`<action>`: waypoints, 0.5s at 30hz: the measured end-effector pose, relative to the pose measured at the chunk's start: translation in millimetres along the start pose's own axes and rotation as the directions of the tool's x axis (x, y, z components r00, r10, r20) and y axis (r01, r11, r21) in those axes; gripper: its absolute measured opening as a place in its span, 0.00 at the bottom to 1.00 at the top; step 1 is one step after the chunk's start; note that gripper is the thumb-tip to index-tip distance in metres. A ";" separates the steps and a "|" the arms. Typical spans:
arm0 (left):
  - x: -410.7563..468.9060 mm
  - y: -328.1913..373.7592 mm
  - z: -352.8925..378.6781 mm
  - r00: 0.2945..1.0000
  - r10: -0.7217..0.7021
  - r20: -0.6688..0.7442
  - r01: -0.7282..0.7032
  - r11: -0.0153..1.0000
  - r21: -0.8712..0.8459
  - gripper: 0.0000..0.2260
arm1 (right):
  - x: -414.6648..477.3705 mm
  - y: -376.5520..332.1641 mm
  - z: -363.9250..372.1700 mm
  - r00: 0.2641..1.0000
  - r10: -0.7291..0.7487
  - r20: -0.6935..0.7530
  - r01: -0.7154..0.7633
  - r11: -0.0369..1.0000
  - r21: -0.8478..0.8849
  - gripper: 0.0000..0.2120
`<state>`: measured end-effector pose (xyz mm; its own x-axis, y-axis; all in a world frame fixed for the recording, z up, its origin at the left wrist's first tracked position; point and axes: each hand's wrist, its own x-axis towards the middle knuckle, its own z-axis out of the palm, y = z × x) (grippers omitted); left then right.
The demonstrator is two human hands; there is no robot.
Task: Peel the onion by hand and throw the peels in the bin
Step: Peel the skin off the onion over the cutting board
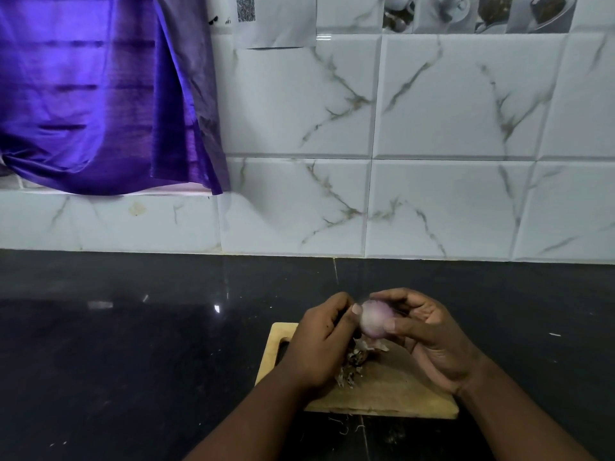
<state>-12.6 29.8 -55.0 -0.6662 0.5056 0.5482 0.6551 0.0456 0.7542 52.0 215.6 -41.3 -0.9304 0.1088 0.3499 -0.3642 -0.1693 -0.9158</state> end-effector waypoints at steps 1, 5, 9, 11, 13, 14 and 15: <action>-0.2 -0.4 0.1 1.000 0.003 0.017 -0.003 1.000 0.012 0.14 | -0.1 0.6 -0.3 1.000 0.002 0.006 -0.002 1.000 -0.010 0.18; 0.4 0.3 -1.0 0.999 0.026 0.044 -0.028 0.999 0.036 0.13 | -0.1 1.5 -0.3 1.000 -0.002 0.024 0.002 0.999 -0.040 0.23; 0.9 0.8 -3.0 0.996 0.067 0.055 -0.073 0.991 0.115 0.11 | 0.1 2.6 -0.8 1.000 -0.011 0.028 0.013 0.999 -0.044 0.23; 0.9 0.4 -3.5 0.995 0.078 0.060 -0.085 0.987 0.136 0.11 | 0.2 4.0 -1.7 0.999 -0.021 0.025 0.023 0.998 -0.056 0.23; 1.2 -0.2 -4.1 0.995 0.077 0.062 -0.085 0.986 0.140 0.10 | 0.3 3.6 -1.0 0.999 -0.029 0.022 0.030 0.997 -0.068 0.24; 1.4 -0.7 -4.4 0.995 0.079 0.060 -0.087 0.986 0.140 0.10 | 0.3 3.1 -0.5 0.999 -0.031 0.026 0.032 0.997 -0.069 0.24; 1.6 -1.6 -4.7 0.995 0.083 0.057 -0.090 0.986 0.137 0.10 | -0.1 2.6 -0.1 0.999 -0.032 0.032 0.034 0.997 -0.069 0.26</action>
<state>-16.4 26.6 -53.7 -0.5883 0.5558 0.5874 0.7552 0.1178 0.6448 51.1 215.2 -43.7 -0.9192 0.0831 0.3850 -0.3920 -0.0979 -0.9147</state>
